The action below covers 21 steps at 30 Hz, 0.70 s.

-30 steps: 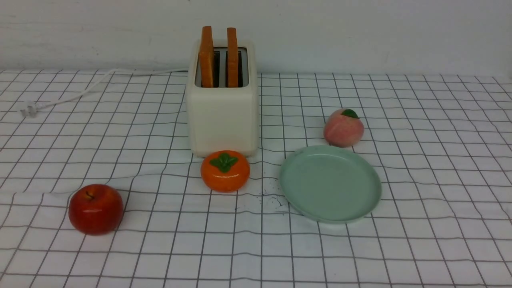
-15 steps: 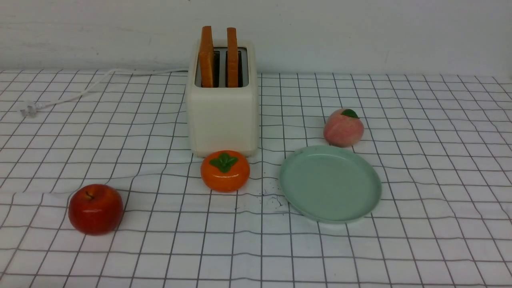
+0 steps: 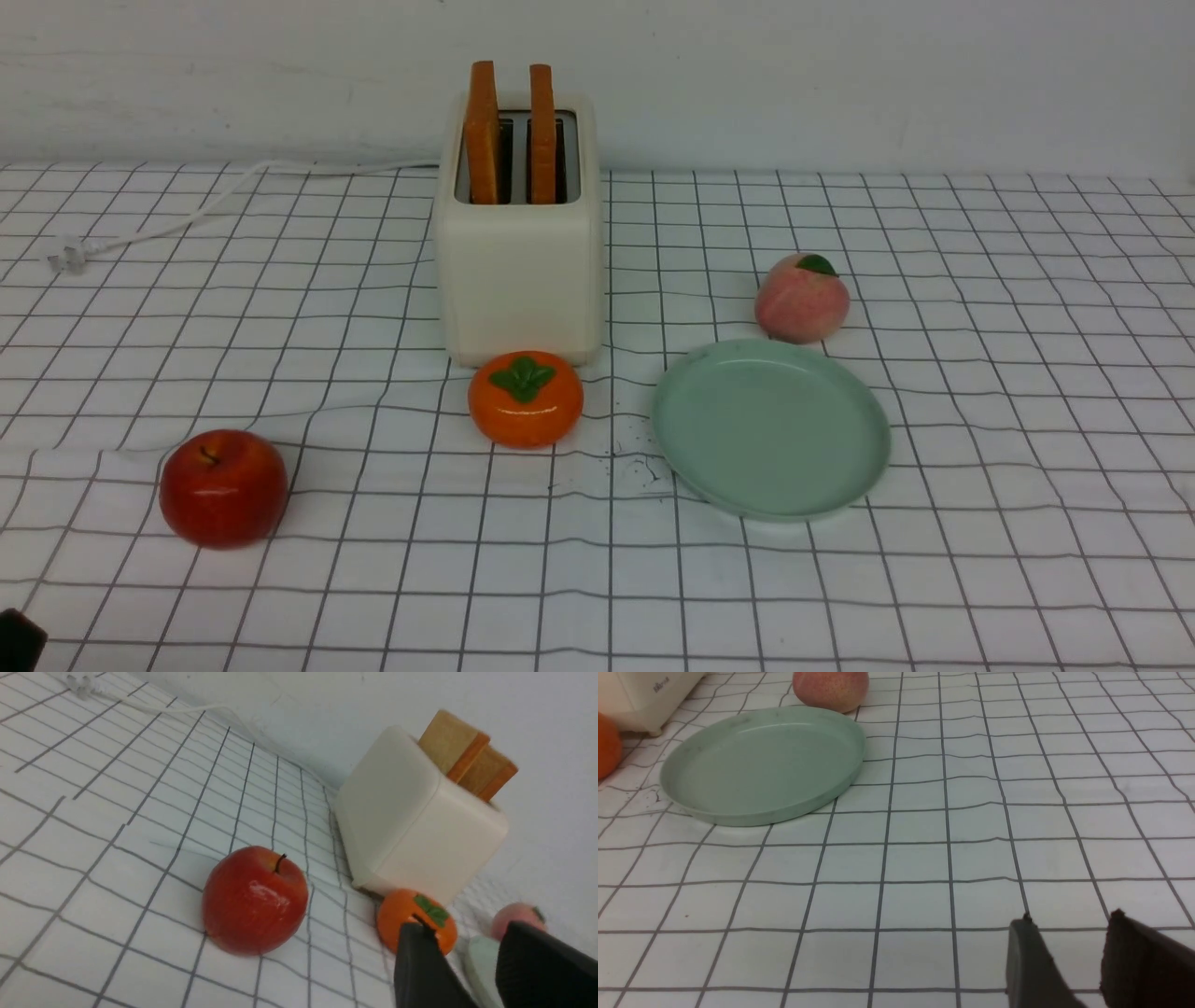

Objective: Take toasted bread from bread machine on white checkered table place on plate.
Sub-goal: 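Reach for a toast slice standing in the toaster with the left gripper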

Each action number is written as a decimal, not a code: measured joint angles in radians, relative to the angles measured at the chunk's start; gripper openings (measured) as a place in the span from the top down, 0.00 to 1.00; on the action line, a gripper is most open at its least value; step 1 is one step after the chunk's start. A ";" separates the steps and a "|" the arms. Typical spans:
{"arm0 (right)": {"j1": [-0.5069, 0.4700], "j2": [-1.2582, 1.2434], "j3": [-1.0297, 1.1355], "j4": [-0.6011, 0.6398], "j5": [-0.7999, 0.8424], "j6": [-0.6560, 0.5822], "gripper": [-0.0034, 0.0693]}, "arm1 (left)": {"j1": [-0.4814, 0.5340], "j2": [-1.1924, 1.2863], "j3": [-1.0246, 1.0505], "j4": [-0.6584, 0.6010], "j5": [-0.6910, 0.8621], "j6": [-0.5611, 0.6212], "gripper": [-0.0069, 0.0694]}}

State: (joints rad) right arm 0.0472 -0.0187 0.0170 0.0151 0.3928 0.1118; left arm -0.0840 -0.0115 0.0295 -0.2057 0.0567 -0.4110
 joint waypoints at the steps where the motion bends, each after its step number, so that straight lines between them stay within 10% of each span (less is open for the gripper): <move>1: 0.000 0.000 0.000 0.000 -0.003 0.000 0.62 | 0.000 0.000 0.000 -0.029 -0.015 -0.011 0.60; 12: 0.000 0.000 0.010 0.337 -0.194 0.136 0.62 | 0.000 0.000 -0.013 -0.215 -0.103 -0.121 0.62; 16: 0.004 0.000 -0.001 0.509 -0.267 0.152 0.66 | 0.000 0.017 -0.134 -0.126 0.038 -0.113 0.79; 21: 0.057 0.090 -0.225 0.533 -0.082 -0.017 0.90 | 0.000 0.233 -0.367 0.011 0.114 -0.021 0.93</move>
State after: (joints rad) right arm 0.1044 0.0711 -0.2082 0.5482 0.3110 0.0944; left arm -0.0840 0.2216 -0.3379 -0.1945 0.1710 -0.4324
